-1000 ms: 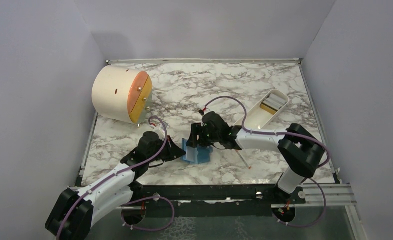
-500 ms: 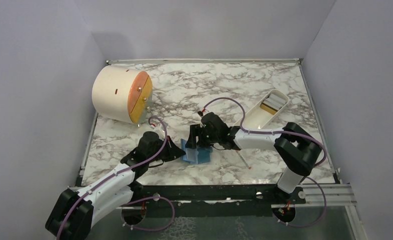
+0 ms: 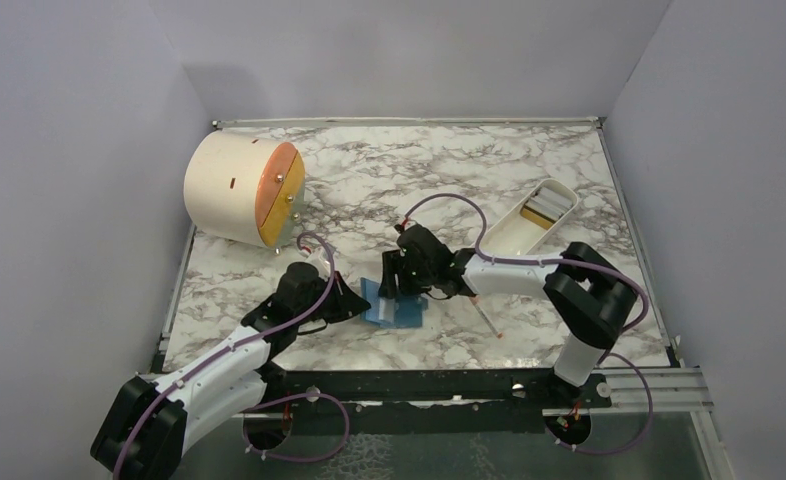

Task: Put the credit cards into the card holder
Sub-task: Turn over the card holder at the center of the board.

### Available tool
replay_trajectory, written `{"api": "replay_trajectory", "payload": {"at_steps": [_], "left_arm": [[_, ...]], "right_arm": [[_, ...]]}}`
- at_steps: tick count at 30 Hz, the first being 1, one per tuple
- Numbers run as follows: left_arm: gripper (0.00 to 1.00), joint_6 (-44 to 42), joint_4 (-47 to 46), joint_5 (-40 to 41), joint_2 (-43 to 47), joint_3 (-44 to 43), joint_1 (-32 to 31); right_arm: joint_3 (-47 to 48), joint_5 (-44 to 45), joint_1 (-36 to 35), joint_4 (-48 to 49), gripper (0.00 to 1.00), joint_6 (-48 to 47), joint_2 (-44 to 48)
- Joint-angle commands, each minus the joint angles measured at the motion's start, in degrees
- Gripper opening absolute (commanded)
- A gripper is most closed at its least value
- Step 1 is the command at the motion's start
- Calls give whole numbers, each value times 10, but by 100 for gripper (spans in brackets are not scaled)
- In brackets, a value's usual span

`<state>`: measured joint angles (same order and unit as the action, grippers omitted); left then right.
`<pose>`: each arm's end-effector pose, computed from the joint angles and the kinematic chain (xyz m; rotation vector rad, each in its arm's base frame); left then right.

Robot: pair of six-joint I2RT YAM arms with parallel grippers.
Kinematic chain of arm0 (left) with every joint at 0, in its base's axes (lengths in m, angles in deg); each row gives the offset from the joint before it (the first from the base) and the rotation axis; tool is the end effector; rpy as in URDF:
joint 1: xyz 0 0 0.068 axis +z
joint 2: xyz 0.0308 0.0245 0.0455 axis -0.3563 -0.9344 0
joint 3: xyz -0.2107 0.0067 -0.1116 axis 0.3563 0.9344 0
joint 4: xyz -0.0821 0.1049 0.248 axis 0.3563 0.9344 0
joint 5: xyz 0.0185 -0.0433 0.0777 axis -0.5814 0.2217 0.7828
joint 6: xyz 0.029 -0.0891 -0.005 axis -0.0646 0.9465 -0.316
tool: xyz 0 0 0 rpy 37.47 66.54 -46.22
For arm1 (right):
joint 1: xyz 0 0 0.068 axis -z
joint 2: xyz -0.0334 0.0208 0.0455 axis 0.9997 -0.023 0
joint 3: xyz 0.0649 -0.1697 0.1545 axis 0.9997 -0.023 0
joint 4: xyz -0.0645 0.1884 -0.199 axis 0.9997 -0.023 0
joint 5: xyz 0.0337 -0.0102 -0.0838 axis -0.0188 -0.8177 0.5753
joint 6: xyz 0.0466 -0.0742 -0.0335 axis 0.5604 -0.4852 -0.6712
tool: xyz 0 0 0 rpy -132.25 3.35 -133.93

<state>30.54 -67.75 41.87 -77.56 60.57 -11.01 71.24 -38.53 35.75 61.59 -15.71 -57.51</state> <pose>0.1986 -0.1538 0.0938 -0.1715 2.3253 -1.1184 0.2313 0.3153 0.0684 -0.3297 2.5817 0.7465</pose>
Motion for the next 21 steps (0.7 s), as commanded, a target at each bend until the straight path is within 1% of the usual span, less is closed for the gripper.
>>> {"api": "replay_trajectory", "payload": {"at_steps": [1, 4, 9, 11, 15, 17, 21], "left_arm": [[0, -14, -1, 10, -2, -21, 0], [0, -13, -1, 13, -2, -23, 0], [0, -15, -3, 15, -8, -24, 0], [0, -15, -3, 15, -12, -24, 0], [0, -14, -1, 14, -8, -26, 0], [0, -13, 0, 16, -3, -26, 0], [0, -17, 1, 19, 6, -26, 0]], "right_arm": [[-7, 108, -3, -104, 57, -24, 22], [-21, 132, -3, -118, 51, -26, 38], [-48, 125, -3, -100, 44, -22, 63], [-50, 131, -3, -108, 44, -21, 70], [-31, 173, -3, -178, 44, -19, 89], [-27, 180, -3, -198, 44, -23, 110], [-30, 169, -3, -182, 45, -52, 146]]}}
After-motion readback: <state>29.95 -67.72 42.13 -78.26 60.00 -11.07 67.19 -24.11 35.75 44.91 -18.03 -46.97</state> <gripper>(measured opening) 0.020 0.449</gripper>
